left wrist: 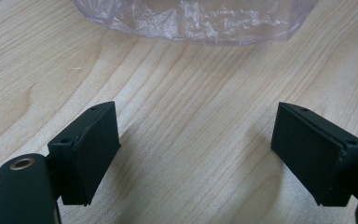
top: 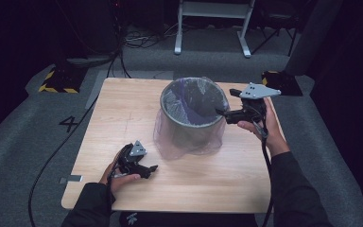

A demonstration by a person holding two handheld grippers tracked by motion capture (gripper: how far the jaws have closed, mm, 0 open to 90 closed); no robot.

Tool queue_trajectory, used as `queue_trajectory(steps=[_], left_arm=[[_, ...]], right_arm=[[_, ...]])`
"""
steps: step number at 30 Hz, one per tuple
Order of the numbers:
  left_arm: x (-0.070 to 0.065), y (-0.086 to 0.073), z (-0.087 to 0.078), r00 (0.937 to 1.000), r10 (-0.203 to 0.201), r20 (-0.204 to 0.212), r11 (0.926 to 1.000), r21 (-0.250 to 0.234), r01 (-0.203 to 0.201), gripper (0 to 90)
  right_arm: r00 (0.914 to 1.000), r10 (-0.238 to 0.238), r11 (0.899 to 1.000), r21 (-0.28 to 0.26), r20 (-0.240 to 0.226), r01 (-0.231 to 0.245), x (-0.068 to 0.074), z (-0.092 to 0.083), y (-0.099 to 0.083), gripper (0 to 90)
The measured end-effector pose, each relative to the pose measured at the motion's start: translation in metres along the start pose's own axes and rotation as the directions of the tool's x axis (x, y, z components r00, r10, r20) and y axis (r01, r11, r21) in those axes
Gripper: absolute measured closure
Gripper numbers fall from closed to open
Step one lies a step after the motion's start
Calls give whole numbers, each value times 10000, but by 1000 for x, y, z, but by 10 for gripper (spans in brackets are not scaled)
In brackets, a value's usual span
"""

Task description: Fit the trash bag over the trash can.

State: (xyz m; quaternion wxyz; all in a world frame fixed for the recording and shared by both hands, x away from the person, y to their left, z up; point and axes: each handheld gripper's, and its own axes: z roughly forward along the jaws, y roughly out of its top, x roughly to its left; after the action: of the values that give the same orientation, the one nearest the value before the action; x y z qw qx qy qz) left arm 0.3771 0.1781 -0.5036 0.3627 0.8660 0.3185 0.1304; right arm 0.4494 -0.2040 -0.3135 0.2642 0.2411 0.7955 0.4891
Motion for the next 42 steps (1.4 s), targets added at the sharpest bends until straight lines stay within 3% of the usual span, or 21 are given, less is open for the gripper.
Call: queue_trajectory(steps=[12, 19, 29, 42], left_arm=[[0, 0, 0, 10000, 3, 1, 10000, -4, -3, 147], [0, 0, 0, 10000, 7, -4, 10000, -1, -7, 147], [0, 0, 0, 10000, 7, -3, 10000, -5, -7, 147], [0, 0, 0, 10000, 9, -4, 10000, -4, -9, 147]], right_arm=[[9998, 196, 9997, 142, 50, -197, -6, 9, 5, 168], [9980, 537, 9983, 235, -340, -529, -8, 19, 8, 167], [9995, 245, 9988, 421, -217, -236, -7, 31, 13, 164], [9988, 380, 9969, 694, -301, -358, -7, 45, 18, 164]])
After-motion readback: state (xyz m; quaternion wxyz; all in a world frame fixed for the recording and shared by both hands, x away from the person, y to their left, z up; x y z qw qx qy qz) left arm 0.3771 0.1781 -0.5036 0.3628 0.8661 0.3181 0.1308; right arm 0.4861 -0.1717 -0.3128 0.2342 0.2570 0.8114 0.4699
